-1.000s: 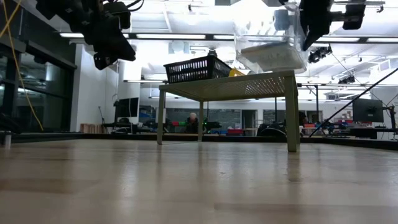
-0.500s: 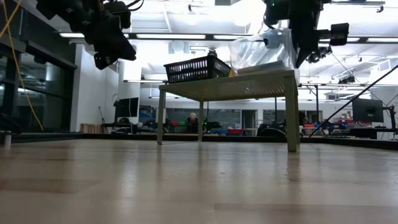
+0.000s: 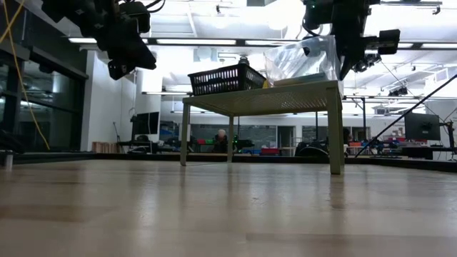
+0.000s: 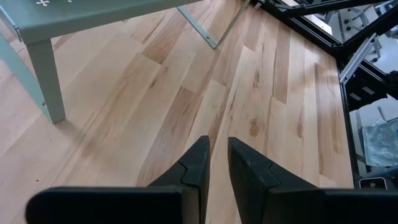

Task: Pick & Place Office Desk Supplies
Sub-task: Put the transparent bin with crayon boxes on the shelf

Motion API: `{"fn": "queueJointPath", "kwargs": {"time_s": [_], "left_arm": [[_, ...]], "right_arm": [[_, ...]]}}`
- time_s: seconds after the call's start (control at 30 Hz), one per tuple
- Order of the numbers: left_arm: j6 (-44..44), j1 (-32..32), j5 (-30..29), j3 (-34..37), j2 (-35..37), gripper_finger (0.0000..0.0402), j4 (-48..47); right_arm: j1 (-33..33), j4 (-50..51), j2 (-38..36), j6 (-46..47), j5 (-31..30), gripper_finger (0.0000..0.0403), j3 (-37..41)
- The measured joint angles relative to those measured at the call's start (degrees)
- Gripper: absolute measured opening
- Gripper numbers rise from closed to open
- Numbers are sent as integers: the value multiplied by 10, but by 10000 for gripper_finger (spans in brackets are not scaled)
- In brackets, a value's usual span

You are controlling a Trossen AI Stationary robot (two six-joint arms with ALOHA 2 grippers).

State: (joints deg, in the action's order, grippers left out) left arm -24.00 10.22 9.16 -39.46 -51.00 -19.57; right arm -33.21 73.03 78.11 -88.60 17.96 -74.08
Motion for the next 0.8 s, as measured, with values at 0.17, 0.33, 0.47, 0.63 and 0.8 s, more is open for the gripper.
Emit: {"fn": "queueJointPath", "kwargs": {"time_s": [0.17, 0.33, 0.47, 0.63, 0.8], "left_arm": [[0, 0, 0, 0, 0, 52, 0], [0, 0, 0, 0, 0, 52, 0], [0, 0, 0, 0, 0, 52, 0], [0, 0, 0, 0, 0, 52, 0], [0, 0, 0, 0, 0, 52, 0]], "right_arm": [[0, 0, 0, 0, -15, 3, 0], [0, 0, 0, 0, -18, 3, 0], [0, 0, 0, 1, -18, 3, 0], [0, 1, 0, 4, -14, 3, 0], [0, 6, 0, 19, -13, 3, -1]]}}
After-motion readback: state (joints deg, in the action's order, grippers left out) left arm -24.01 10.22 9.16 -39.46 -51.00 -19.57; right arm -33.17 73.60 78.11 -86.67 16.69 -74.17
